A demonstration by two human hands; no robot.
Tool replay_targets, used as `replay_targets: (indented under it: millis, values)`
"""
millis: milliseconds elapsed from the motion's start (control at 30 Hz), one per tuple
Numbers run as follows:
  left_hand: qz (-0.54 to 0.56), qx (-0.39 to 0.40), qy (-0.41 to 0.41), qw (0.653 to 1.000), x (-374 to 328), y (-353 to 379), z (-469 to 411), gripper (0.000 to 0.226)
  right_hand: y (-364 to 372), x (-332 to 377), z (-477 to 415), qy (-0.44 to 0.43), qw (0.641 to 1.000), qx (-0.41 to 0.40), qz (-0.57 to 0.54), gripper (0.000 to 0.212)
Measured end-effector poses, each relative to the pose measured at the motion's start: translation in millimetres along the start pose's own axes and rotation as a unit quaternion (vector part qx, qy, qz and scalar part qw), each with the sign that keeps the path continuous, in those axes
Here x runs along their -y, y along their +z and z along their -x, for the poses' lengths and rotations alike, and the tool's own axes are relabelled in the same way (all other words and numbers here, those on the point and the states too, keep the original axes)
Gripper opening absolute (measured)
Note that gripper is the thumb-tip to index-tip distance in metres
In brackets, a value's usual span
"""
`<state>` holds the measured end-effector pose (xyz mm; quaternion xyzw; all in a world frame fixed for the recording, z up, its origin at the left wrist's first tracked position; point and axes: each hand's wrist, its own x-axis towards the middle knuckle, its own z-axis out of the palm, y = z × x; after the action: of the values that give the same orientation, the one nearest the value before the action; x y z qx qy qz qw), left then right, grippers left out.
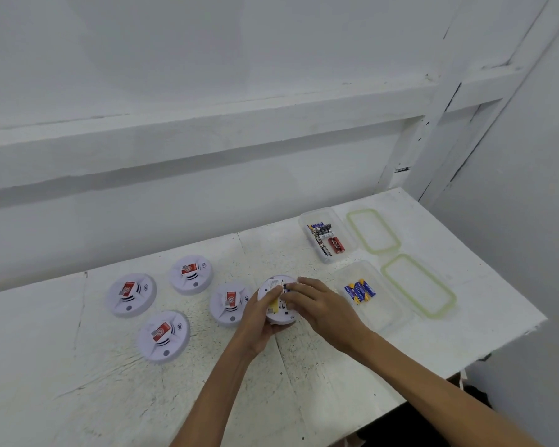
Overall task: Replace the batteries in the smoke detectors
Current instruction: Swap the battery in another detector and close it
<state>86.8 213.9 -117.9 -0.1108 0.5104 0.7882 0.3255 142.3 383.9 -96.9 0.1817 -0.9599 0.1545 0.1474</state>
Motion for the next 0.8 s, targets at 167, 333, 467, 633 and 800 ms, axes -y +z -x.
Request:
replay_targets:
  millis: [167,333,467,633,800]
  values:
    - [-0.004,0.004,0.000,1.000,1,2,-1,0.041,-2,6,0,0.077,0.993,-0.052,-0.076,0.035]
    - [-0.017,0.005,0.001,1.000,5,0,-2,0.038,-12,9,-5,0.237,0.936,-0.117,-0.233,0.040]
    - [-0.026,0.014,-0.003,1.000,10,3,-2,0.036,-28,-10,-3,0.308,0.879,-0.190,-0.309,0.020]
    - [-0.025,0.011,-0.008,1.000,16,6,-2,0.031,-44,-45,13,0.389,0.843,-0.211,-0.304,0.019]
    - [-0.029,-0.003,-0.004,1.000,20,3,-4,0.031,-35,-78,29,0.420,0.886,-0.110,-0.161,0.027]
